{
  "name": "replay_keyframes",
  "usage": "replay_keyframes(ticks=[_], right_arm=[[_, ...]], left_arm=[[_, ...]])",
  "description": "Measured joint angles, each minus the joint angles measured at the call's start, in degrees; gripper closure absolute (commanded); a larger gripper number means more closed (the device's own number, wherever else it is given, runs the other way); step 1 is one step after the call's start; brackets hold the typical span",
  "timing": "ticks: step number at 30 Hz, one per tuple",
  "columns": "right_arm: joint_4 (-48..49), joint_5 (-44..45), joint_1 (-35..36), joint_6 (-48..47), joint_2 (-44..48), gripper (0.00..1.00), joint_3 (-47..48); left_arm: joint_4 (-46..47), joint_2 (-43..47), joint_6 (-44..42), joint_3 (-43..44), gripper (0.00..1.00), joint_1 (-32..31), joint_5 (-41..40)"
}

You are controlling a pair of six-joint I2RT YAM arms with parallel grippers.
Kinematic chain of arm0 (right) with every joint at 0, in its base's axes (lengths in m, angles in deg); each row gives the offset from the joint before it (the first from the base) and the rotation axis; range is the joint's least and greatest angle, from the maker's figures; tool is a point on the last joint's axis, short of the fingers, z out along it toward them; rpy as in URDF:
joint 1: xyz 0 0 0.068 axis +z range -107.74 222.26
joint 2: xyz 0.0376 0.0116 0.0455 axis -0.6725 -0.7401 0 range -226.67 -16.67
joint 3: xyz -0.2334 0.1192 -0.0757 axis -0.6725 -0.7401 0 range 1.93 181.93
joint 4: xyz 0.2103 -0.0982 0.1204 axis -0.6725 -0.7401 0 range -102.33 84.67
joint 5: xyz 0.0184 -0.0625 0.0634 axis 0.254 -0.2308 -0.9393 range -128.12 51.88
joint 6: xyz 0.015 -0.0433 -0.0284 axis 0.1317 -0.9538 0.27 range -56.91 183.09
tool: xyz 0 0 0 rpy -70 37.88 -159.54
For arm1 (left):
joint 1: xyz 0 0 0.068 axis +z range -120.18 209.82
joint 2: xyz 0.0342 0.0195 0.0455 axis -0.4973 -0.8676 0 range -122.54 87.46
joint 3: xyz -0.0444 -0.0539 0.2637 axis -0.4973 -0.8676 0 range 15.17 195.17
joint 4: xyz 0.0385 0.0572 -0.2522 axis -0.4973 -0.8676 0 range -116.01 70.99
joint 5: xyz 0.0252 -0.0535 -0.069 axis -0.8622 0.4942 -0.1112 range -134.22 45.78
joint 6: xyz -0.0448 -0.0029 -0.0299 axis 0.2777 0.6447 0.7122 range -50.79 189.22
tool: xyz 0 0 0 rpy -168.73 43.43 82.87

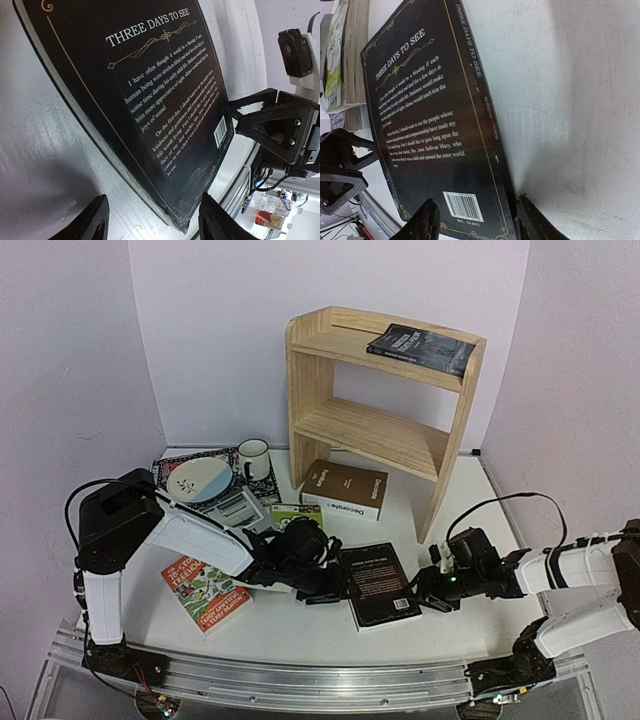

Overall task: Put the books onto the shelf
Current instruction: Pick up the book at the center of the board.

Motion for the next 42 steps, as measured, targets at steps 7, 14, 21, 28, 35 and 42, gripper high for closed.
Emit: replay_keyframes(ticks=[7,14,21,28,35,42], right_arm=[[1.1,-1.2,0.0,1.1,0.0,0.54,-0.7],[1.1,-2.2,-0.1,2.0,0.1,0.57,-1.1],[1.0,-2.6,-0.1,2.4,0.3,0.57,-1.3],[1.0,-2.6,-0.1,2.4,0.3,0.57,-1.3],[1.0,-2.6,-0.1,2.5,0.5,0.57,-1.5],[1.0,-2.6,-0.1,2.6,1.0,0.57,-1.8]], left_arm=[[1.9,-2.1,1.3,1.1,0.45,0.0,1.8],[4.3,-2.9,2.1,1.1,0.53,1.0,3.8],[10.5,-3.7,4.3,-0.6,0.66,2.9,6.6],[13.0,-3.5,5.2,-1.2,0.78,3.1,7.0],[16.1,-3.3,5.4,-1.2,0.76,3.1,8.6],[17.1,-3.3,5.4,-1.2,0.76,3.1,9.5]])
